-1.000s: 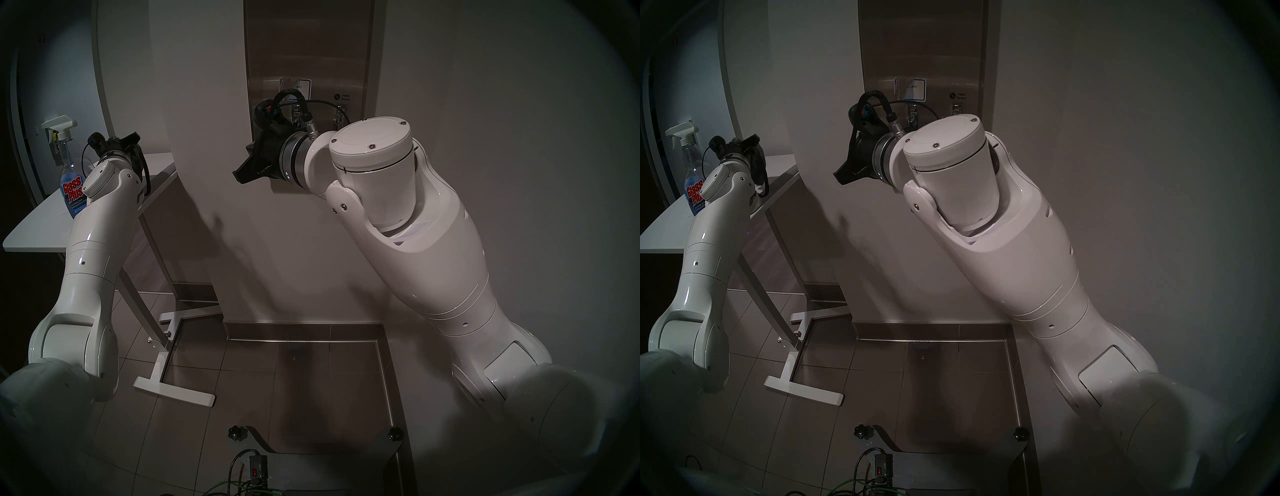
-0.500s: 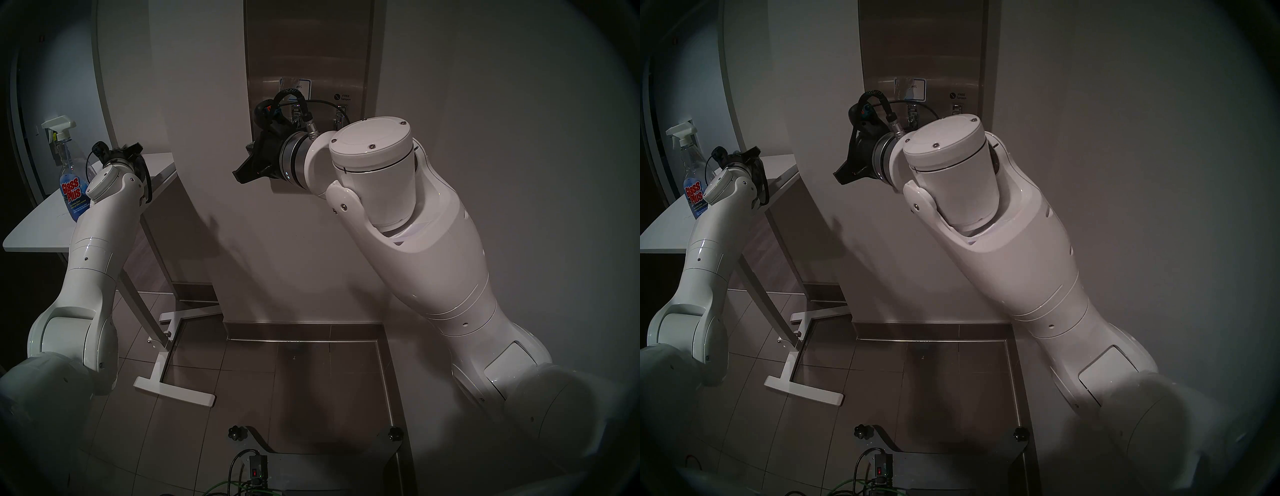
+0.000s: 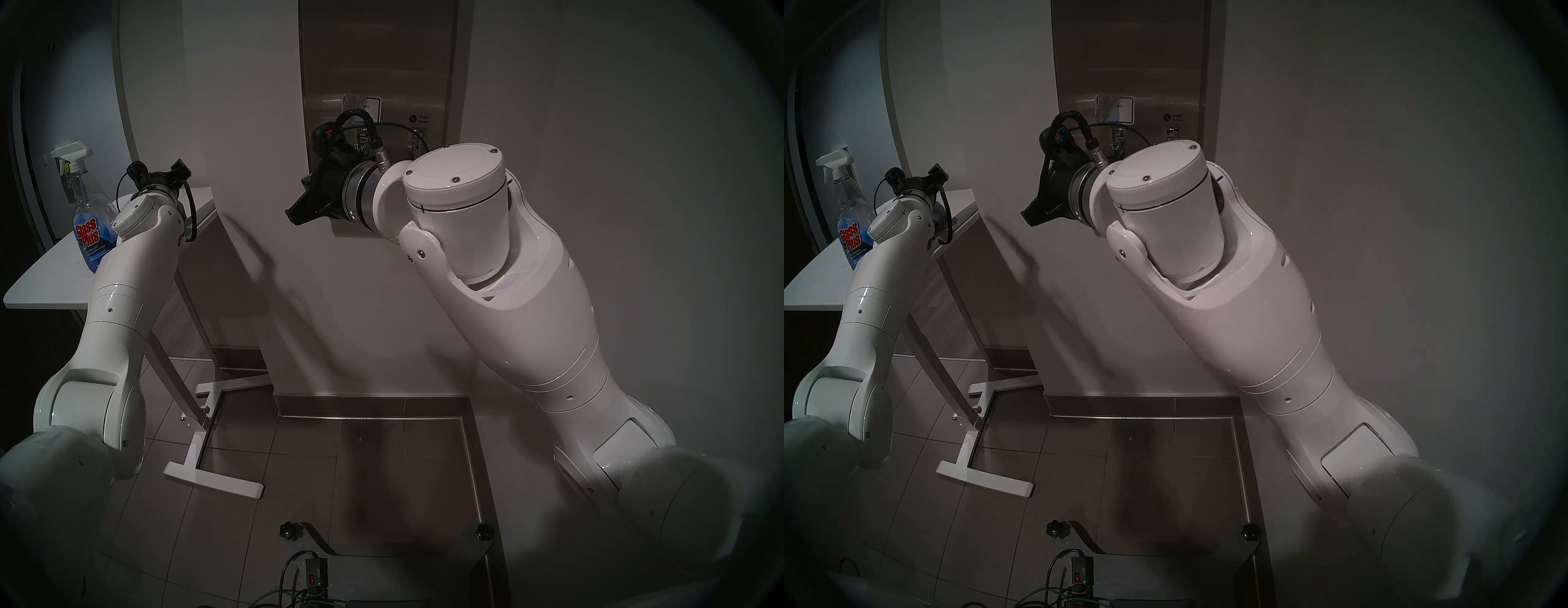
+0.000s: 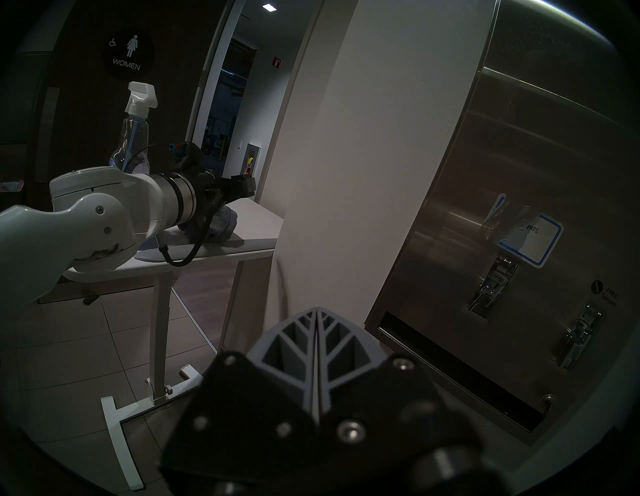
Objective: Pick up the cloth and wipe the surface
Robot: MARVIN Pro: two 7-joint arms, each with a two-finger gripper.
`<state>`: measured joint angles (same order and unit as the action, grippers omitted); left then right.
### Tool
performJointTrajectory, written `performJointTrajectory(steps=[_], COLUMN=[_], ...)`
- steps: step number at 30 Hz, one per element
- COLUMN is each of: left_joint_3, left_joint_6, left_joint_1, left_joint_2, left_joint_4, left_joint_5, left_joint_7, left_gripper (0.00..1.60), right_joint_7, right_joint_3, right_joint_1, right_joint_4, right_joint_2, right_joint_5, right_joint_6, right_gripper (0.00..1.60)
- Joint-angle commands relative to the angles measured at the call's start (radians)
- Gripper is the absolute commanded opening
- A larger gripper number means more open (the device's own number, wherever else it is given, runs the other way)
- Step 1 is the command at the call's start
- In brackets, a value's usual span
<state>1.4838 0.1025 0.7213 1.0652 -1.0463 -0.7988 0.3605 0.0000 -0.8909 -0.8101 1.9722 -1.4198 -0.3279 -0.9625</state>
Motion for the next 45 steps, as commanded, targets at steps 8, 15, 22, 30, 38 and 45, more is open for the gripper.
performJointTrajectory(steps=[8, 15, 22, 30, 38, 45], left_joint_3=[-0.035, -0.039, -0.025, -0.02, -0.019, -0.034], left_joint_6=[0.006, 0.043, 0.072, 0.069, 0.009, -0.058], left_joint_1=[-0.087, -0.037, 0.022, 0.068, 0.116, 0.154], left_joint_2=[0.035, 0.032, 0.025, 0.024, 0.059, 0.1], left_joint_4=[-0.164, -0.249, -0.308, -0.329, -0.345, -0.346], left_joint_5=[-0.064, -0.143, -0.215, -0.238, -0.238, -0.221], left_joint_7=[-0.164, -0.282, -0.367, -0.43, -0.437, -0.42], left_gripper=[1.6, 1.6, 1.6, 1.6, 1.6, 1.6], right_joint_7=[-0.009, -0.057, -0.187, -0.315, -0.425, -0.541], right_joint_3=[-0.01, -0.014, -0.035, -0.074, -0.105, -0.091], right_joint_1=[0.019, 0.006, -0.028, -0.071, -0.127, -0.184], right_joint_4=[0.021, 0.025, 0.032, 0.043, 0.062, 0.098], right_joint_2=[-0.007, -0.014, -0.048, -0.104, -0.157, -0.196], right_joint_5=[0.007, 0.033, 0.091, 0.174, 0.279, 0.299], right_joint_6=[0.003, 0.003, 0.003, 0.003, 0.003, 0.003], right_gripper=[1.6, 1.6, 1.6, 1.6, 1.6, 1.6])
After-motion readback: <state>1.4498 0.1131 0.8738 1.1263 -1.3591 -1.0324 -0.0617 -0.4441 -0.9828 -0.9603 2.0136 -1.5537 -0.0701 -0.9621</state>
